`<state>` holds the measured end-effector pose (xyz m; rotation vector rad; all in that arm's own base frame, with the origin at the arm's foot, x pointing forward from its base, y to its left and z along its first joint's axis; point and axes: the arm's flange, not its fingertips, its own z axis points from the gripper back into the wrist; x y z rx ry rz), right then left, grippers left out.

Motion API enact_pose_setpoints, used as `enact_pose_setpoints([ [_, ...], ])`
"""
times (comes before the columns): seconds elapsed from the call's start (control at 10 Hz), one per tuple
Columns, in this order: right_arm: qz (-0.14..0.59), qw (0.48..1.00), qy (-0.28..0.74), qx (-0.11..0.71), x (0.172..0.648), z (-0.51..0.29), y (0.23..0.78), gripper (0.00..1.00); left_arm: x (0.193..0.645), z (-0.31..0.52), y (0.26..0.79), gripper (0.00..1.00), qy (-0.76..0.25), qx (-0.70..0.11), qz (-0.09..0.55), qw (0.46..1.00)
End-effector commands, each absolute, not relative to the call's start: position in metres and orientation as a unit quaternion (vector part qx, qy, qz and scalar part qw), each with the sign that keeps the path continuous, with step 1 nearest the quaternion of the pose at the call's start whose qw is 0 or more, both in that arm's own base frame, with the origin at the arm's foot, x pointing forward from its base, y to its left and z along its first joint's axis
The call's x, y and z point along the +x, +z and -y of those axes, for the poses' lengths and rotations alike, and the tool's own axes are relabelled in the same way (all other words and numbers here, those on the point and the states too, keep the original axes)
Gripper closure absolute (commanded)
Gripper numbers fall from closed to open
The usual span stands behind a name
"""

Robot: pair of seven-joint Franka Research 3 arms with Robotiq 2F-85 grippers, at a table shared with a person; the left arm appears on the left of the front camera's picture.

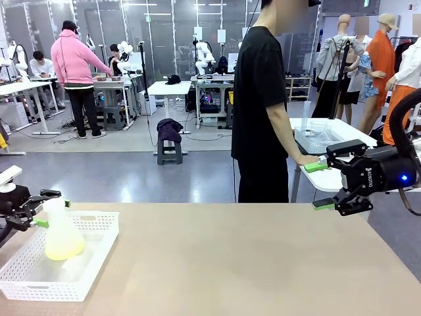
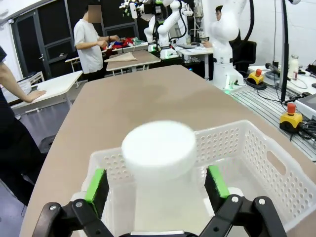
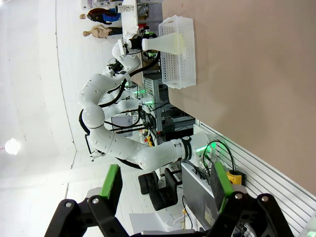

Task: Prepare the solutions needed for the experiment.
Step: When the human places the Big flask in the center of the table, pick up the Big flask and place it in the left Organizing basket.

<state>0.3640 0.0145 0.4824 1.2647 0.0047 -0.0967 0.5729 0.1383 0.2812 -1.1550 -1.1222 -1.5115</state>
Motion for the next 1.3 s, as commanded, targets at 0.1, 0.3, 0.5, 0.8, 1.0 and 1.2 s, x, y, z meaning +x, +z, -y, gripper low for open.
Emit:
enact_pose_setpoints([
  [0.1, 0.003, 0.801, -0.042, 0.597, 0.365, -0.016, 0.483, 0.10, 0.590, -0.170, 0.283, 0.00, -0.600, -0.457, 0.446, 0.482],
  [0.3, 0.003, 0.801, -0.042, 0.597, 0.365, -0.016, 0.483, 0.10, 0.573, -0.203, 0.309, 0.00, -0.607, -0.449, 0.454, 0.472],
  [0.5, 0.003, 0.801, -0.042, 0.597, 0.365, -0.016, 0.483, 0.10, 0.553, -0.232, 0.346, 0.00, -0.589, -0.443, 0.486, 0.470],
  [0.8, 0.003, 0.801, -0.042, 0.597, 0.365, -0.016, 0.483, 0.10, 0.526, -0.229, 0.463, 0.00, -0.577, -0.415, 0.569, 0.413],
  [1.0, 0.003, 0.801, -0.042, 0.597, 0.365, -0.016, 0.483, 0.10, 0.516, -0.203, 0.527, 0.00, -0.618, -0.377, 0.573, 0.383],
  [1.2, 0.003, 0.801, -0.042, 0.597, 0.365, -0.016, 0.483, 0.10, 0.521, -0.159, 0.560, 0.00, -0.685, -0.362, 0.546, 0.318],
])
